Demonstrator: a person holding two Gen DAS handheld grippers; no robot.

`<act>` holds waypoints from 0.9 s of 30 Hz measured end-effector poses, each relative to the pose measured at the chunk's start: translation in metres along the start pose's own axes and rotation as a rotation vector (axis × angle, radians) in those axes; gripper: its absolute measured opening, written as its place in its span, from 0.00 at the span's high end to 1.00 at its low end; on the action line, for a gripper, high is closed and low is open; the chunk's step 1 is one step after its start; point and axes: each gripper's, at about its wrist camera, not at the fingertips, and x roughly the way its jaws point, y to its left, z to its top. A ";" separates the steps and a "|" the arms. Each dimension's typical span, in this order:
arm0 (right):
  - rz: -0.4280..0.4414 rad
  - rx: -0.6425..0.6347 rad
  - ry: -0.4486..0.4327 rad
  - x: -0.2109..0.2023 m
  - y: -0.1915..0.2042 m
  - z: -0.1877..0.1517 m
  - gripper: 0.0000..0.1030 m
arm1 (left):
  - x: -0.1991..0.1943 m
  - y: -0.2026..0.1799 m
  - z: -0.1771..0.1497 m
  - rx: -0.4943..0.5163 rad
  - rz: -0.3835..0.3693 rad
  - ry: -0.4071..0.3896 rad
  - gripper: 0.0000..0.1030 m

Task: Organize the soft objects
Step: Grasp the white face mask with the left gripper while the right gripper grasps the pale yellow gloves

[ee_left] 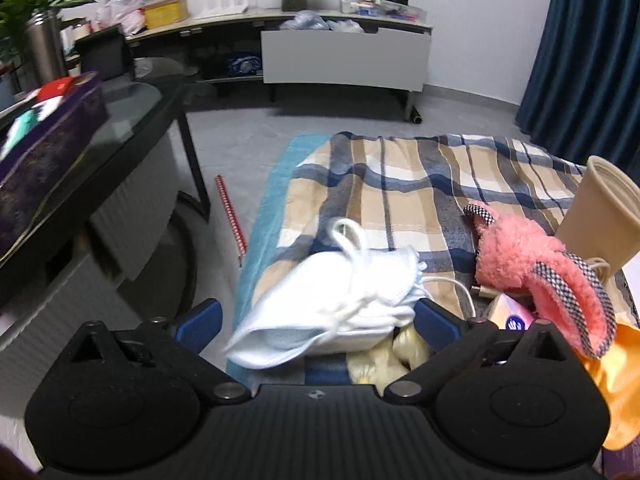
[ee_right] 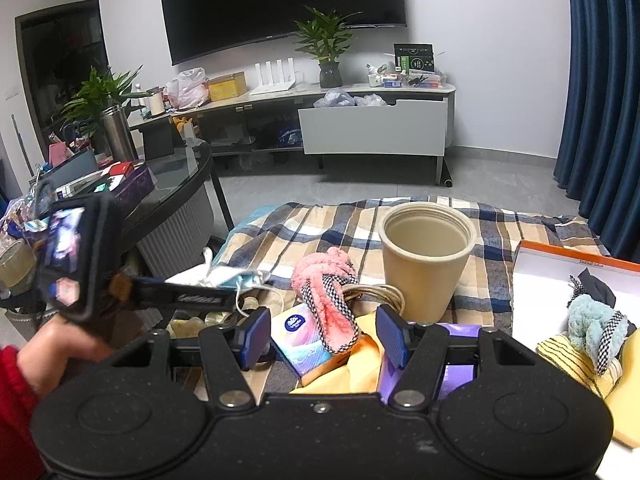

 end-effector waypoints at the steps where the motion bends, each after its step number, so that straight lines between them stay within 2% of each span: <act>1: -0.001 -0.005 0.002 0.000 0.002 -0.001 0.31 | 0.004 0.000 0.002 0.008 -0.005 -0.002 0.00; 3: -0.002 -0.006 0.010 0.001 0.003 -0.002 0.31 | 0.010 0.001 0.004 0.004 -0.018 -0.008 0.02; 4: -0.004 -0.005 0.014 0.001 0.004 -0.003 0.31 | 0.013 0.003 0.005 -0.007 -0.034 -0.009 0.07; 5: -0.007 -0.005 0.019 0.002 0.005 -0.004 0.31 | 0.015 0.005 0.006 -0.025 -0.059 -0.005 0.19; 7: -0.007 -0.006 0.032 0.004 0.007 -0.006 0.31 | 0.016 0.006 0.008 -0.045 -0.099 0.000 0.27; 9: -0.008 -0.011 0.042 0.006 0.012 -0.008 0.31 | 0.012 0.007 0.007 -0.053 -0.123 -0.008 0.40; 12: 0.001 -0.018 0.055 0.010 0.020 -0.010 0.31 | 0.000 0.016 0.008 -0.096 -0.170 -0.016 0.48; 16: 0.045 -0.025 0.079 0.021 0.035 -0.014 0.31 | -0.023 0.029 0.006 -0.153 -0.191 -0.041 0.49; 23: 0.125 -0.020 0.150 0.060 0.071 -0.019 0.31 | -0.055 0.046 -0.010 -0.178 -0.130 -0.099 0.49; 27: 0.119 -0.015 0.156 0.084 0.085 -0.017 0.31 | -0.056 0.060 -0.012 -0.222 -0.094 -0.114 0.49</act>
